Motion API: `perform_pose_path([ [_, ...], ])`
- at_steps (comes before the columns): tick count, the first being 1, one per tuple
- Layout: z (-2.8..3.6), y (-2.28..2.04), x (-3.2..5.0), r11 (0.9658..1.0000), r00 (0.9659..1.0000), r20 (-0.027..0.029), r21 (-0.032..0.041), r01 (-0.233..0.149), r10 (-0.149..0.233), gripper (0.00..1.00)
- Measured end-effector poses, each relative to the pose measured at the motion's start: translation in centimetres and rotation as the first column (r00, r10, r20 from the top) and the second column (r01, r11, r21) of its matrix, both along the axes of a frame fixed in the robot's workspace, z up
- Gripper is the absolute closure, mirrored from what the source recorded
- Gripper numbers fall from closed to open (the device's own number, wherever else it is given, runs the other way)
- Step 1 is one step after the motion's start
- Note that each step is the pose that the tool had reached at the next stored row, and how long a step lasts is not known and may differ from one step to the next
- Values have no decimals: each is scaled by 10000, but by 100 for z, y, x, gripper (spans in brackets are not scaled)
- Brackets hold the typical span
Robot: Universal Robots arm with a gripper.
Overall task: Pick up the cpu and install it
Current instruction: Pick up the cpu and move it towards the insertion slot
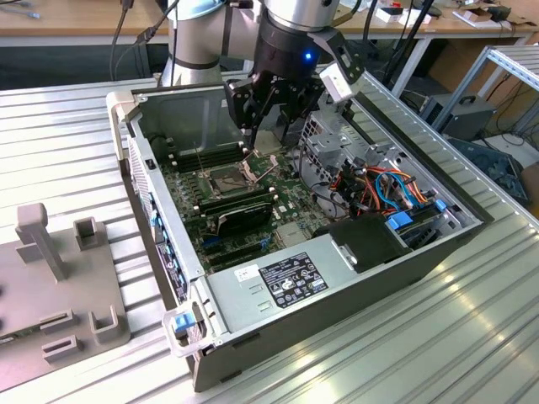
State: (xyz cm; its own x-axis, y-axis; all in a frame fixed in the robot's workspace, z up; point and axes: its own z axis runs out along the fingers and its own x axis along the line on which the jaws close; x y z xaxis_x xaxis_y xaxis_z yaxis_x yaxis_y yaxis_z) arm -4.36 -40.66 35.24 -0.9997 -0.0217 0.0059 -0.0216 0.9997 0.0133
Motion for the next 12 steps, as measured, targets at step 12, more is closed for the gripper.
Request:
perform_pose_path([
  [12, -131, 214, 0, 10000, 10000, 1, 1, 0, 0, 46],
])
